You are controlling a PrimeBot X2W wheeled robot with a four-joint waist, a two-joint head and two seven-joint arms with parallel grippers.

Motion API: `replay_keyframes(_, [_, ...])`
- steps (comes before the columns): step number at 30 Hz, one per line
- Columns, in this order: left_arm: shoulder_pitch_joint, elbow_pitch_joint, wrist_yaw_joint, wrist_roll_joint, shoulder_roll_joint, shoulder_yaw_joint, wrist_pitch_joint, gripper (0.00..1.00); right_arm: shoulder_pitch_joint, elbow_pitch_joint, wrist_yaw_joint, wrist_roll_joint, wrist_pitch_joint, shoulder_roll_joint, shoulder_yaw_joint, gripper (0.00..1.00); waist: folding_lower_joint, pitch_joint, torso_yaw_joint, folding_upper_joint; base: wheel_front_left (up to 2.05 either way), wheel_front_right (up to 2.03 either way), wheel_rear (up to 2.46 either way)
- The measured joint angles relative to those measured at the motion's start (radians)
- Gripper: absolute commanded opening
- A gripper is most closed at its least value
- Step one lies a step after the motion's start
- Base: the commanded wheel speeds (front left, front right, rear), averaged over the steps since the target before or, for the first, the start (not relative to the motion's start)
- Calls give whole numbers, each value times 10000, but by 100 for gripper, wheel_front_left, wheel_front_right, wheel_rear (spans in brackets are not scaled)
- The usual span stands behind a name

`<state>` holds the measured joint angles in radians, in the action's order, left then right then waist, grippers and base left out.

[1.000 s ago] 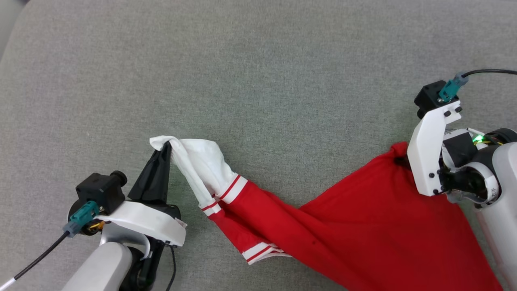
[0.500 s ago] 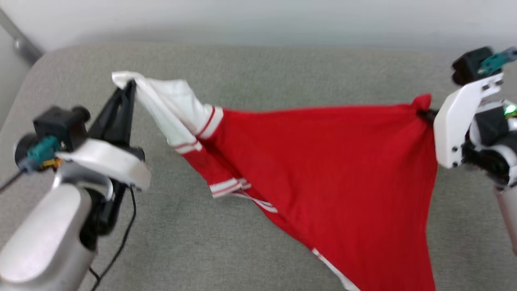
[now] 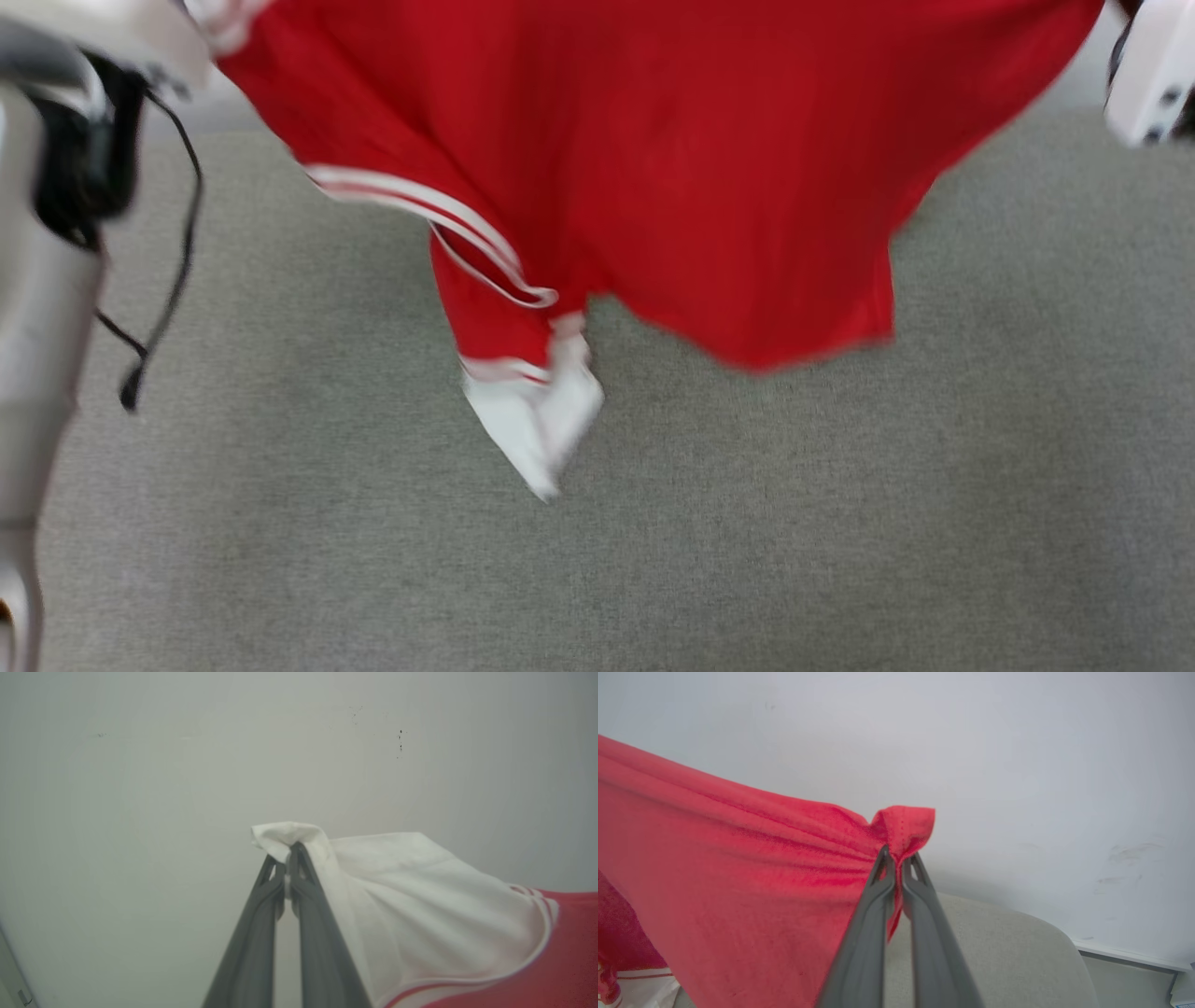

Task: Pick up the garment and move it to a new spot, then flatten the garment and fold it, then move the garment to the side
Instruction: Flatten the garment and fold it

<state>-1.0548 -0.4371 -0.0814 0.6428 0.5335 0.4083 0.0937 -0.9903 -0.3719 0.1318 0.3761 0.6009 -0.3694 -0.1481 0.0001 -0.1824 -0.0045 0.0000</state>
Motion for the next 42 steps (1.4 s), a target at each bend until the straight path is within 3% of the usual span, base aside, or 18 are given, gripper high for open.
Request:
replay_keyframes(9, [-3630, -1693, 435, -370, 174, -307, 385, 0, -2987, -763, 2, -849, -1787, 523, 460, 0, 0, -1309, -333, 0, 0, 0, 0])
replay_keyframes(20, [-6683, -2065, 558, -800, 468, -410, 428, 0, -5915, -1848, 0, -1406, -3672, 1011, 614, 0, 1, -3664, -664, 0, 0, 0, 0])
replay_keyframes(33, [-7170, -2474, 700, -667, 453, -460, 732, 0, -7733, -3557, -4, -1076, -5114, 1394, -351, 0, 2, -6141, -791, 0, 0, 0, 0])
replay_keyframes(42, [-6326, -3214, 947, -151, 42, -571, 1141, 0, -7381, -4380, -4, -577, -5636, 1540, -1108, 0, 1, -6543, -647, 0, 0, 0, 0])
